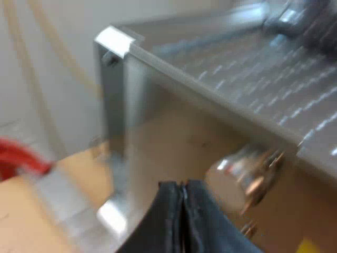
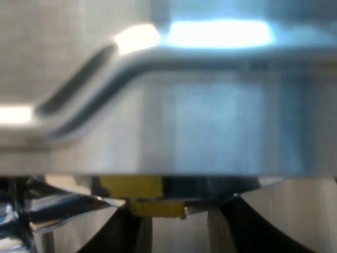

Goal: Put the handle in the coffee machine

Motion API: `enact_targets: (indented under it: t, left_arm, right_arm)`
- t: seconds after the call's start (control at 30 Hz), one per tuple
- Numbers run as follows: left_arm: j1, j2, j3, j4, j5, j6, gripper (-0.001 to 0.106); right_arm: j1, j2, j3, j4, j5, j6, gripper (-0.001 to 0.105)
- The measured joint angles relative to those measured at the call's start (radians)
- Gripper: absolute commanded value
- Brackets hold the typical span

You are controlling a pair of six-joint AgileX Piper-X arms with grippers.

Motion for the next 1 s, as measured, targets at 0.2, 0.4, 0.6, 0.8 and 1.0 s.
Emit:
enact_targets:
  t: [0.2, 0.4, 0.6, 0.8, 1.0]
  left_arm:
    - [-0.002, -0.010, -0.003, 0.279, -0.220, 0.337, 0.000]
    - [-0.093, -0.007, -0.003, 0.419, -0.433, 0.573, 0.000]
    - [-0.186, 0.017, -0.003, 0.476, -0.478, 0.597, 0.000]
    - [-0.191, 0.078, -0.003, 0.491, -0.476, 0.600, 0.000]
    - [-0.191, 0.126, -0.003, 0.493, -0.466, 0.600, 0.000]
  right_arm:
    - [0.000, 0.000, 0.000, 0.000, -0.002, 0.000, 0.028]
    - [0.000, 0.000, 0.000, 0.000, -0.002, 0.000, 0.028]
    - [0.000, 0.000, 0.000, 0.000, -0.002, 0.000, 0.028]
    - [0.000, 0.000, 0.000, -0.002, -0.002, -0.029, 0.028]
    - [0.000, 0.000, 0.002, -0.007, -0.002, -0.035, 0.028]
